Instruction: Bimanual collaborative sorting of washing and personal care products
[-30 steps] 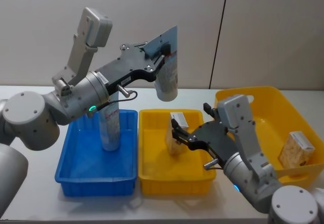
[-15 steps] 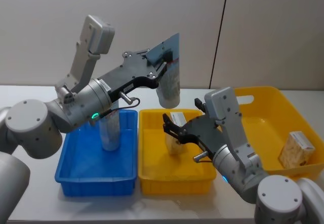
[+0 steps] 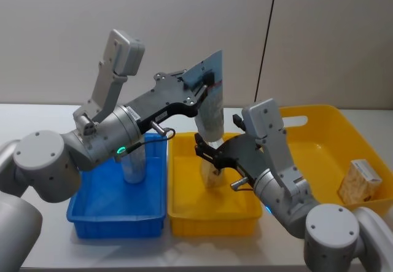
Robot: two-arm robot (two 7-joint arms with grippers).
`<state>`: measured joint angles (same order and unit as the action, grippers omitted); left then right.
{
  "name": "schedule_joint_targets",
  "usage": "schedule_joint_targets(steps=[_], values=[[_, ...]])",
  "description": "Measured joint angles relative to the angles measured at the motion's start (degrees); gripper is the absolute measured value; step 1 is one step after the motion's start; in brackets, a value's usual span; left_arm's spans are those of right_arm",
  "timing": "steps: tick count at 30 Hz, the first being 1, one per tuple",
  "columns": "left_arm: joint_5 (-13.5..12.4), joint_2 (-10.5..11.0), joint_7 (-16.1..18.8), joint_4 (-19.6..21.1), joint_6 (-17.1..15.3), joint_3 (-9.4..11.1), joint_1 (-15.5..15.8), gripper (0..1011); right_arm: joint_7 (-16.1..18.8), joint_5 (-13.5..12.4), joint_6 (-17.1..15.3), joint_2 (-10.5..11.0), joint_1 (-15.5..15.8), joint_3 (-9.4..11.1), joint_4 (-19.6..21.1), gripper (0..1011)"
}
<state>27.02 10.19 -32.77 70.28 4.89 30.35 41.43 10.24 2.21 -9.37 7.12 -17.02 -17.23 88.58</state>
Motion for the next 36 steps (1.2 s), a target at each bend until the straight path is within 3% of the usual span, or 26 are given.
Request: schedule_joint_targets(steps=[30, 36], values=[[0.5, -0.1, 1.1, 0.0, -0.5, -0.4, -1.4, 142, -1.2, 4.1, 0.6, -2.6, -5.2, -0.5, -7.1, 1004], [0.5, -0.2, 1.2, 0.0, -0.5, -0.5, -1.6, 142, -1.4, 4.5, 0.7, -2.9, -5.7, -0.5, -7.9, 901]])
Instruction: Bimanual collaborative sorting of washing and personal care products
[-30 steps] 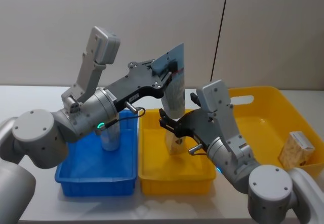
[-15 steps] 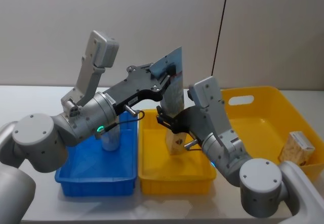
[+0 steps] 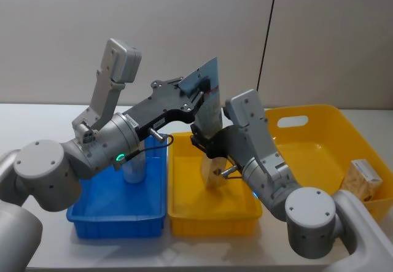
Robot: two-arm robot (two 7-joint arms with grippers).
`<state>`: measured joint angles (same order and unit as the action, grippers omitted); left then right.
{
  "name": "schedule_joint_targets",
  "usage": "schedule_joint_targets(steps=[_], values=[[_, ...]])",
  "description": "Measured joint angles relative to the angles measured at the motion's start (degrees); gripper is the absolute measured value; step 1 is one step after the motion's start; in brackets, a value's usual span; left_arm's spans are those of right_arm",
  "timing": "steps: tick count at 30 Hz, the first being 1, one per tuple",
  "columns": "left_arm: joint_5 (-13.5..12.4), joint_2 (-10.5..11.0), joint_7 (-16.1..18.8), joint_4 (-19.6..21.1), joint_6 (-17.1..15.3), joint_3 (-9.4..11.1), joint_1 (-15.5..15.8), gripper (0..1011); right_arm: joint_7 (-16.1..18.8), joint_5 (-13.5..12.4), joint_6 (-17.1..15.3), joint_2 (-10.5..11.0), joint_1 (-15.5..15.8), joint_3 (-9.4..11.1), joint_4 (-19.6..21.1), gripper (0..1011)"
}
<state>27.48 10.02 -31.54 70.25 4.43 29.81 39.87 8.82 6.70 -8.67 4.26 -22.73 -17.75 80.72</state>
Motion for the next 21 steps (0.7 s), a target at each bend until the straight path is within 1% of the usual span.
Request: schedule_joint_targets(steps=[1, 5, 6, 7, 8, 9, 12, 21], values=[[0.0, 0.0, 0.0, 0.0, 0.0, 0.0, 0.0, 142, 0.0, 0.1, 0.0, 0.0, -0.1, 0.0, -0.1, 849], [-0.1, 0.0, 0.1, 0.0, 0.0, -0.1, -0.1, 143, -0.1, 0.2, 0.1, -0.1, -0.2, 0.0, -0.3, 785], [-0.1, 0.0, 0.1, 0.0, 0.0, -0.1, -0.1, 142, -0.1, 0.3, 0.1, -0.1, -0.3, 0.0, -0.4, 715], [-0.1, 0.0, 0.1, 0.0, 0.0, -0.1, -0.1, 142, -0.2, 0.3, 0.1, -0.2, -0.4, 0.0, -0.5, 678], [-0.1, 0.0, 0.2, 0.0, 0.0, -0.1, -0.1, 142, -0.2, 0.3, 0.1, -0.2, -0.4, 0.1, -0.5, 678], [-0.1, 0.0, 0.2, 0.0, 0.0, -0.1, -0.1, 143, -0.2, 0.3, 0.1, -0.2, -0.4, 0.1, -0.5, 638], [-0.1, 0.0, 0.2, 0.0, 0.0, -0.1, -0.1, 142, -0.2, 0.4, 0.1, -0.2, -0.5, 0.1, -0.6, 605], [-0.2, 0.0, 0.3, 0.0, 0.0, -0.2, -0.2, 142, -0.3, 0.5, 0.2, -0.3, -0.7, 0.1, -0.8, 570]])
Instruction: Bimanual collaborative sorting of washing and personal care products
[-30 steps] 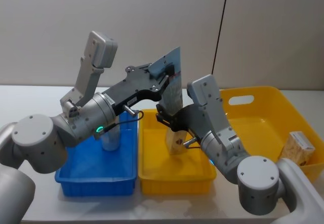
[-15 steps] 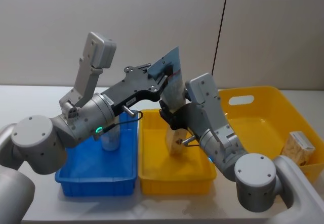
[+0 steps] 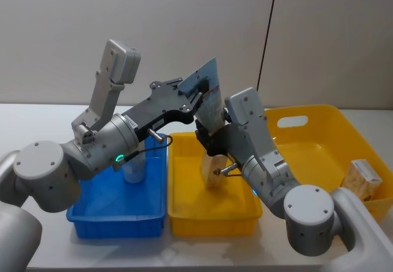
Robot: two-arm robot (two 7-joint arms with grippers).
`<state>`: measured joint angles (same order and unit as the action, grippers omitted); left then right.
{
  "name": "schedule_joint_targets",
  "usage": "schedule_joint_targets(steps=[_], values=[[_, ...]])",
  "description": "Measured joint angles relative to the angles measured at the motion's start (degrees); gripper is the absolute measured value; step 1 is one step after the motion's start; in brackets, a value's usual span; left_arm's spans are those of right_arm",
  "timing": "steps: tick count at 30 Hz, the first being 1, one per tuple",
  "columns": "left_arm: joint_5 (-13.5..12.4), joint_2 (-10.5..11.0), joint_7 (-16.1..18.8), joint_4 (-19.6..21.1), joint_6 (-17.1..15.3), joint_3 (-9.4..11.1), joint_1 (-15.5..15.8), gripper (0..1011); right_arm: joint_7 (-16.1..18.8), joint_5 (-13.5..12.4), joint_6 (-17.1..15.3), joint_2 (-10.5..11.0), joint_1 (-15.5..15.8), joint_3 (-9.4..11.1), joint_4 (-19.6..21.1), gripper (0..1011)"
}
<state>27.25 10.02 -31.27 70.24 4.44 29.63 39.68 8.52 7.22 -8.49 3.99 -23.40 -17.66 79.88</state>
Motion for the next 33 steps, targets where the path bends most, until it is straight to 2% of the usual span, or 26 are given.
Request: schedule_joint_targets(steps=[8, 12, 17, 20, 27, 33], values=[[0.0, 0.0, 0.0, 0.0, 0.0, 0.0, 0.0, 143, 0.0, 0.1, 0.0, 0.0, 0.0, 0.0, -0.1, 544], [0.0, 0.0, 0.1, 0.0, 0.0, 0.0, 0.0, 223, -0.1, 0.1, 0.0, 0.0, -0.1, 0.0, -0.2, 518], [0.0, 0.0, 0.1, 0.0, 0.0, 0.0, 0.0, 355, -0.1, 0.1, 0.0, -0.1, -0.1, 0.0, -0.2, 458], [0.0, 0.0, 0.1, 0.0, 0.0, 0.0, 0.0, 492, -0.1, 0.1, 0.0, -0.1, -0.1, 0.0, -0.2, 436], [0.0, 0.0, 0.1, 0.0, 0.0, 0.0, 0.0, 692, -0.2, 0.2, 0.0, -0.2, -0.1, 0.2, -0.3, 384], [0.0, 0.0, 0.1, 0.0, 0.0, 0.0, 0.0, 881, -1.4, 0.2, -0.1, -0.4, -0.4, 1.5, -0.7, 344]])
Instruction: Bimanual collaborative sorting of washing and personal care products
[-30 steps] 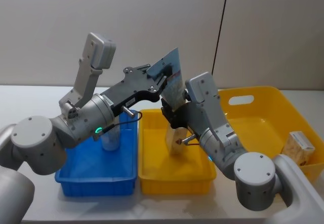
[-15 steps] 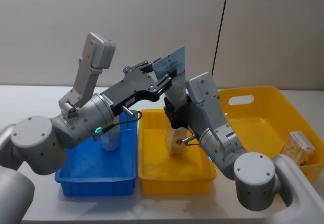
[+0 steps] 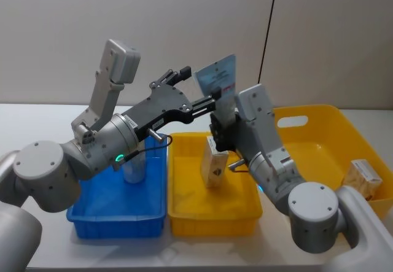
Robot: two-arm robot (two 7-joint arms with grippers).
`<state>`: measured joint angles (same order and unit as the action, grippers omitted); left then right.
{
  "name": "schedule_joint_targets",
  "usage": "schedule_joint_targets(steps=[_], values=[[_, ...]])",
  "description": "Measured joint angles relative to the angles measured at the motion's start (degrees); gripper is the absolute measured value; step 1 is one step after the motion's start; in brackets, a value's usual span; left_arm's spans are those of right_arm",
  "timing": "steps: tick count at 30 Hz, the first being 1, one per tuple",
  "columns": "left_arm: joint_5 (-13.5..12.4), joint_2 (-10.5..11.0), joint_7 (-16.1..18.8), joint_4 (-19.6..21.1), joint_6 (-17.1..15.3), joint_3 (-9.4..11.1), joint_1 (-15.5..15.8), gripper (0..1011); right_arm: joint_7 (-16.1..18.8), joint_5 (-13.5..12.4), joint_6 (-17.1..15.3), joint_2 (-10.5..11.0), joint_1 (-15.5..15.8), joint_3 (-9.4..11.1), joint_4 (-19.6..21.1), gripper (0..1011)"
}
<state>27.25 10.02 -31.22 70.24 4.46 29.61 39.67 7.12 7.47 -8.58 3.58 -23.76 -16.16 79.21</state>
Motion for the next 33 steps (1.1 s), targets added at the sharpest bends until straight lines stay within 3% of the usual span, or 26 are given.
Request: schedule_joint_targets(steps=[6, 19, 25, 33], values=[[0.0, 0.0, 0.0, 0.0, 0.0, 0.0, 0.0, 1001, -1.7, 0.0, -0.4, -0.1, -0.6, 2.1, -0.9, 316], [0.0, 0.0, 0.0, 0.0, 0.0, 0.0, 0.0, 1001, -5.3, 0.5, -2.1, 1.1, -4.1, 7.1, -4.5, 278], [0.0, 0.0, 0.0, 0.0, 0.0, 0.0, 0.0, 1002, -5.6, 1.7, -5.5, 3.3, -8.3, 8.9, -8.3, 275], [0.0, 0.0, 0.0, 0.0, 0.0, 0.0, 0.0, 1001, -3.8, 3.5, -11.1, 5.7, -13.4, 9.3, -12.4, 258]])
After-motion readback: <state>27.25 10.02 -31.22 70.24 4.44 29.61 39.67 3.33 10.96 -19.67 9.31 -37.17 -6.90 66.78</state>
